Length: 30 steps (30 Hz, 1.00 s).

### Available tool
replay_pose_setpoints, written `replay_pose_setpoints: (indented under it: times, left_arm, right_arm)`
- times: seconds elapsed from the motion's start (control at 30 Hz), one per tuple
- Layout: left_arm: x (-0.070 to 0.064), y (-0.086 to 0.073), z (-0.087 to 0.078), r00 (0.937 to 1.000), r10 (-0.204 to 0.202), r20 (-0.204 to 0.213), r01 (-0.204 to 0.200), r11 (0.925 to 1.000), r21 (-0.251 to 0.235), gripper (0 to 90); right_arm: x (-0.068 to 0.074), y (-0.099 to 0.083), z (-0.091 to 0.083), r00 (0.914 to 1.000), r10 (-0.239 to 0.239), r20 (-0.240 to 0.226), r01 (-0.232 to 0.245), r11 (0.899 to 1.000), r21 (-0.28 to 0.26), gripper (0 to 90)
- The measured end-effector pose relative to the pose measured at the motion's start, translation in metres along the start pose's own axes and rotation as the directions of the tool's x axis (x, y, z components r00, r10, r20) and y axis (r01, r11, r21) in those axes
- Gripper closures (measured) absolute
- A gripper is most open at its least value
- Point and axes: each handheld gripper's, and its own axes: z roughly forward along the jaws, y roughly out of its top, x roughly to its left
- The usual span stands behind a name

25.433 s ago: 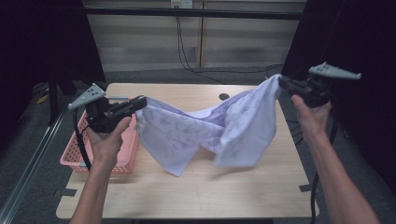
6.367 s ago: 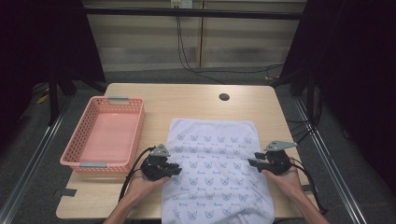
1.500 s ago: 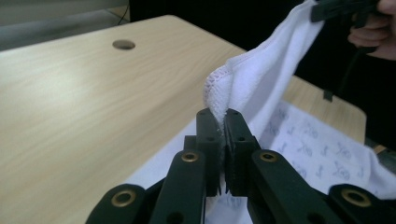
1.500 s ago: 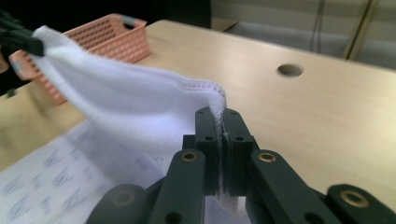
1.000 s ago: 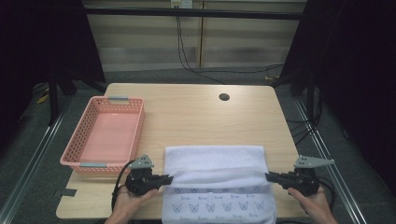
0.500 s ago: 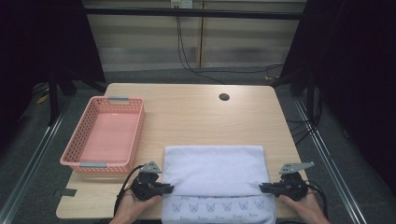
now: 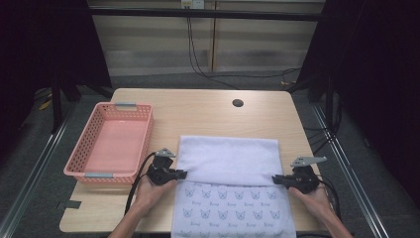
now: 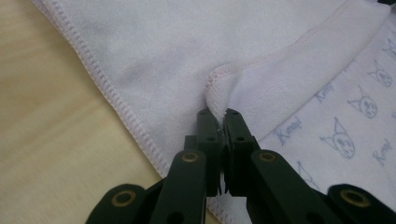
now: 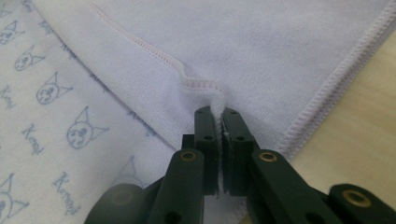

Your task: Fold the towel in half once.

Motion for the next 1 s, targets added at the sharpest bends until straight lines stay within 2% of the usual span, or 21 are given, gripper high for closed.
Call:
replay_pose_setpoints:
  times: [0.1, 0.13, 0.17, 0.2, 0.23, 0.27, 0.3, 0.33, 0.47, 0.53, 0.63, 0.67, 0.8, 0.97, 1.0]
  left_arm:
    - [0.008, 0.009, 0.005, 0.9995, 0.003, -0.03, -0.004, 0.9999, -0.014, 87.3]
    - [0.008, 0.011, 0.007, 0.9964, 0.038, -0.075, -0.04, 0.9989, -0.026, 87.2]
    - [0.012, 0.015, 0.01, 0.995, 0.046, -0.088, -0.049, 0.9984, -0.027, 87.2]
    - [0.014, 0.018, 0.011, 0.9965, 0.022, -0.081, -0.025, 0.9993, -0.028, 87.2]
    - [0.017, 0.022, 0.014, 0.9946, 0.022, -0.102, -0.026, 0.999, -0.035, 87.3]
    - [0.019, 0.025, 0.016, 0.9943, 0.022, -0.104, -0.026, 0.999, -0.035, 87.3]
    - [0.024, 0.03, 0.019, 0.9953, 0.0, -0.097, -0.004, 0.9991, -0.042, 87.3]
    - [0.028, 0.033, 0.02, 0.9954, -0.006, -0.096, 0.003, 0.9992, -0.04, 87.3]
    - [0.043, 0.047, 0.028, 0.9924, -0.048, -0.113, 0.043, 0.9978, -0.051, 87.2]
    - [0.047, 0.055, 0.031, 0.9911, -0.055, -0.121, 0.05, 0.9979, -0.042, 87.2]
    - [0.055, 0.06, 0.034, 0.99, -0.081, -0.116, 0.075, 0.9958, -0.052, 87.1]
    - [0.057, 0.062, 0.035, 0.99, -0.073, -0.121, 0.067, 0.9964, -0.051, 87.1]
    - [0.067, 0.07, 0.039, 0.9867, -0.085, -0.138, 0.076, 0.995, -0.065, 87.2]
    - [0.075, 0.079, 0.044, 0.983, -0.085, -0.163, 0.073, 0.9944, -0.076, 87.2]
    - [0.082, 0.084, 0.045, 0.9815, -0.092, -0.168, 0.081, 0.9942, -0.071, 87.2]
  right_arm:
    - [-0.011, 0.01, 0.008, 0.9999, 0.01, 0.007, -0.01, 1.0, -0.01, 86.4]
    - [-0.013, 0.012, 0.01, 0.9999, 0.013, 0.006, -0.013, 1.0, -0.011, 86.3]
    - [-0.015, 0.015, 0.012, 0.9998, 0.006, 0.021, -0.006, 1.0, -0.018, 86.2]
    - [-0.018, 0.018, 0.015, 0.9997, -0.004, 0.023, 0.004, 1.0, -0.025, 86.2]
    - [-0.02, 0.02, 0.017, 0.9997, -0.003, 0.024, 0.003, 1.0, -0.025, 86.2]
    - [-0.023, 0.023, 0.02, 0.9995, -0.002, 0.031, 0.003, 0.999, -0.031, 86.2]
    - [-0.025, 0.025, 0.022, 0.9995, 0.0, 0.033, 0.001, 1.0, -0.031, 86.2]
    - [-0.03, 0.03, 0.025, 0.9994, 0.003, 0.036, -0.002, 1.0, -0.028, 86.3]
    - [-0.042, 0.043, 0.035, 0.9988, 0.018, 0.047, -0.016, 0.999, -0.04, 86.3]
    - [-0.047, 0.048, 0.04, 0.998, 0.025, 0.058, -0.022, 0.999, -0.041, 86.4]
    - [-0.058, 0.059, 0.047, 0.9967, 0.038, 0.071, -0.035, 0.998, -0.044, 86.5]
    - [-0.062, 0.063, 0.051, 0.9963, 0.039, 0.077, -0.035, 0.998, -0.054, 86.5]
    - [-0.075, 0.073, 0.061, 0.9944, 0.071, 0.078, -0.065, 0.995, -0.081, 86.6]
    - [-0.082, 0.088, 0.072, 0.99, 0.086, 0.111, -0.079, 0.994, -0.074, 86.6]
    - [-0.083, 0.092, 0.075, 0.9891, 0.085, 0.121, -0.076, 0.994, -0.072, 86.6]
